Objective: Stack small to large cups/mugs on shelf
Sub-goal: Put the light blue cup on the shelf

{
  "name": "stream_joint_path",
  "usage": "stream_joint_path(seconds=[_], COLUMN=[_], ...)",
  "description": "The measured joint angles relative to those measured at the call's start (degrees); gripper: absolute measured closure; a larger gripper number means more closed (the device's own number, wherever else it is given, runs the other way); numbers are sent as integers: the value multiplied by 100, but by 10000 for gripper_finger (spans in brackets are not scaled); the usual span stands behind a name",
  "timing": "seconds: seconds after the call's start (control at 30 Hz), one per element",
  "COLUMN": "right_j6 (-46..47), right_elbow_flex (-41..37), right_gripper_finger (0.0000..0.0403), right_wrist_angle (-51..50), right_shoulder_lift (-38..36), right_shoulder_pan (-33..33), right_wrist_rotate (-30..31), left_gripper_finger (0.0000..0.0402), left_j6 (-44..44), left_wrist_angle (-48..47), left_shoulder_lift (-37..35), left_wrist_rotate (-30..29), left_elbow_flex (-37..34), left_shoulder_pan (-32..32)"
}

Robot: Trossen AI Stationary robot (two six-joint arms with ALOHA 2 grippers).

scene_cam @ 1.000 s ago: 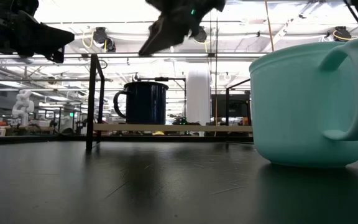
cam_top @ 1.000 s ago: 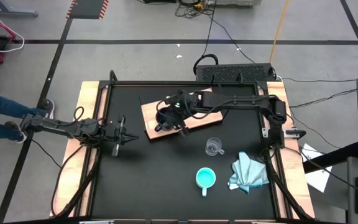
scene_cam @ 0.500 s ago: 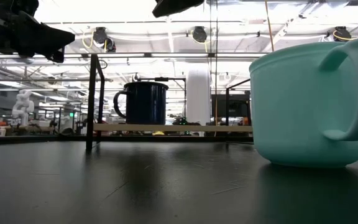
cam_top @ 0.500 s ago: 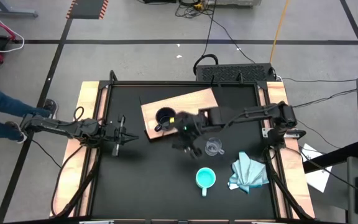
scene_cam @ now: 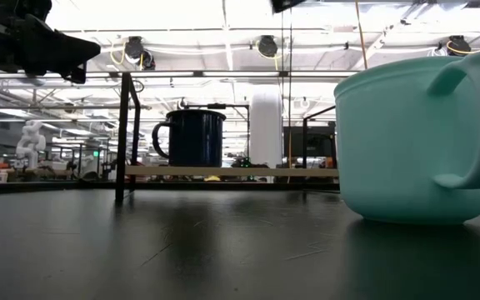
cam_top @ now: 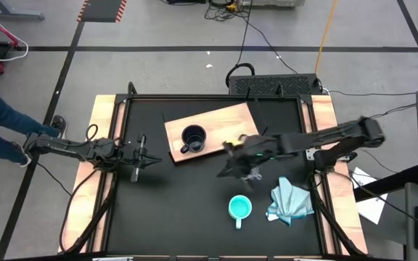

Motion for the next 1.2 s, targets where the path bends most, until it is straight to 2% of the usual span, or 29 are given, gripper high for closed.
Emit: stream_joint_path(seconds=[0.27, 0.37, 0.8, 1.2], right_j6=[379, 541, 756, 1002], right_elbow_flex=[-1940, -2446, -3656, -4905], right_gripper_finger=[403, 403, 403, 403], right_wrist_angle=[1381, 1744, 2663, 3641], right_shoulder_lift=[-1645, -1949, -2347, -3759], right_shoulder_pan=[606, 782, 1312, 1342], right_wrist_rotate=[855, 896, 1185, 1181], left_gripper_finger=[378, 378, 378, 378], left_j6=[-164, -283, -441, -417], left_wrist_angle=[39, 178, 454, 448], left_shoulder_lift=[0, 0, -2, -4], left_wrist_rotate=[33, 46, 48, 48], left_elbow_flex=[2, 2, 2, 2], left_shoulder_pan=[1, 0, 1, 0])
